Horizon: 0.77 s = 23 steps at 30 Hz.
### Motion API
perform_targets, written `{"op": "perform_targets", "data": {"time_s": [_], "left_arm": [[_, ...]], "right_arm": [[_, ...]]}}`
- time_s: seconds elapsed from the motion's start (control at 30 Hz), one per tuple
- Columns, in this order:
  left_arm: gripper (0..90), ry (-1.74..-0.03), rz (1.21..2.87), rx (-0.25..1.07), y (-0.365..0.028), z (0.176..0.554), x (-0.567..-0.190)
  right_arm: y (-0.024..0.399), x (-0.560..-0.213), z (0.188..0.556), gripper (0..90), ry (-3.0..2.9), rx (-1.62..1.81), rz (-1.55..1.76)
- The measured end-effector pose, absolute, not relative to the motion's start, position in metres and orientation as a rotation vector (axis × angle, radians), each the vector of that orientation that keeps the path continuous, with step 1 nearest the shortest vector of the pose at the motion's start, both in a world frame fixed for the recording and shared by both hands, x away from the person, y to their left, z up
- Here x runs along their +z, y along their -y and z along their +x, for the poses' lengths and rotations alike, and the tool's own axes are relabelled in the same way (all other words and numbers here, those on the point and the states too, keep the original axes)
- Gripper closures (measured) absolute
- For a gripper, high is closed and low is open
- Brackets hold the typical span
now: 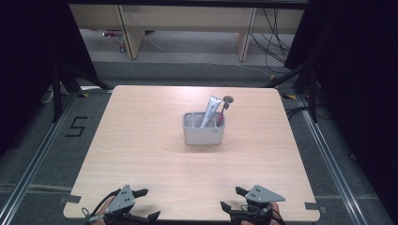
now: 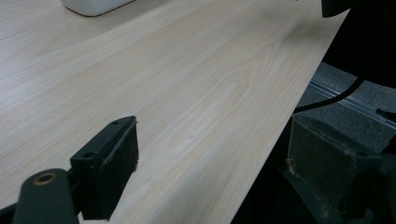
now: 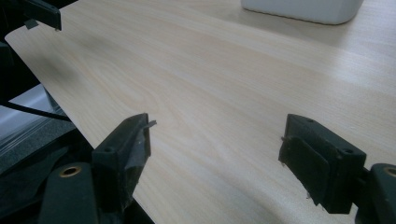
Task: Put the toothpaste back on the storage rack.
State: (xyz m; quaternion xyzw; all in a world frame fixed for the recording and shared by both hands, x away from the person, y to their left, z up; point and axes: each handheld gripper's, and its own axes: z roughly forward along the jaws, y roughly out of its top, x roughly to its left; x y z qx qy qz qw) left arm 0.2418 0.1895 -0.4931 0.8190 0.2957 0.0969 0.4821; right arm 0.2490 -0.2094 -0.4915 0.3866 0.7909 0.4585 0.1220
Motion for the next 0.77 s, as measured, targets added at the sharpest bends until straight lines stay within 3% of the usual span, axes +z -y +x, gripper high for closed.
{"op": "perform_targets", "data": {"time_s": [0.77], "left_arm": [[15.7, -0.75, 2.061, 0.252, -0.1992, 0.2398, -0.4979]], "right_arm": [[0.2071, -0.4909, 0.2471, 23.9, -2.326, 1.366, 1.138]]}}
